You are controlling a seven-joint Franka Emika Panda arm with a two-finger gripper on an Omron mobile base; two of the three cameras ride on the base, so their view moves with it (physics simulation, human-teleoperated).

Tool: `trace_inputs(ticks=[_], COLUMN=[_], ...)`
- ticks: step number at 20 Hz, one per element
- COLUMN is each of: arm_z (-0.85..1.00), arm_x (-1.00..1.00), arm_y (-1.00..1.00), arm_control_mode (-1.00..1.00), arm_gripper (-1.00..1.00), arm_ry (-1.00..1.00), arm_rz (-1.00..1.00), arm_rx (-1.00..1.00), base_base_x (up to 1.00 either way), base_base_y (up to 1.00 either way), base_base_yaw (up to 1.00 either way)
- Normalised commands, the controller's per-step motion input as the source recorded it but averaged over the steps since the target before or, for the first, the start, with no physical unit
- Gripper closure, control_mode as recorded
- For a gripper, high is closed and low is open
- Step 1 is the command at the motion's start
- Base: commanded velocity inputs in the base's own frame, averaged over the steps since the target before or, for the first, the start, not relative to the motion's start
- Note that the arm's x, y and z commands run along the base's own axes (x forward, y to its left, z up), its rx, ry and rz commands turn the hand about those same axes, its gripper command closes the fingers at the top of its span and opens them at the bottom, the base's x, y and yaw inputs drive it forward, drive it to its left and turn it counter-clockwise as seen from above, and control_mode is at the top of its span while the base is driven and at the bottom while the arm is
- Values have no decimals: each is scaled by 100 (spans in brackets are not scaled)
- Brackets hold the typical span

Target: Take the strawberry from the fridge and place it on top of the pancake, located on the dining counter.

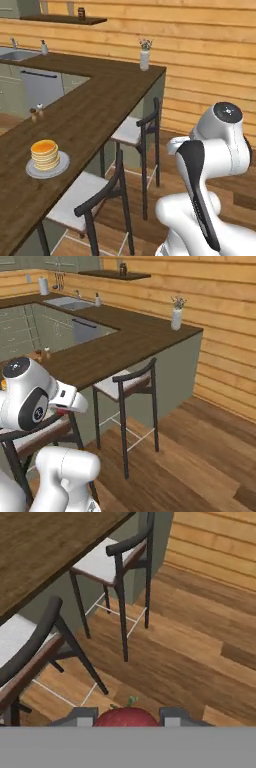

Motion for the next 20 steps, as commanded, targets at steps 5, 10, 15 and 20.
trace_inputs(ticks=[5, 10, 15, 20], arm_z=[0, 0, 0, 0], arm_x=[0, 0, 0, 0], arm_y=[0, 0, 0, 0], arm_control_mode=[100, 100, 100, 100], arm_gripper=[100, 100, 100, 100], arm_ry=[0, 0, 0, 0], arm_rz=[0, 0, 0, 0], arm_rx=[0, 0, 0, 0], base_base_x=[45, 51, 62, 37], base_base_y=[-3, -5, 24, 81], base_base_yaw=[99, 94, 43, 16])
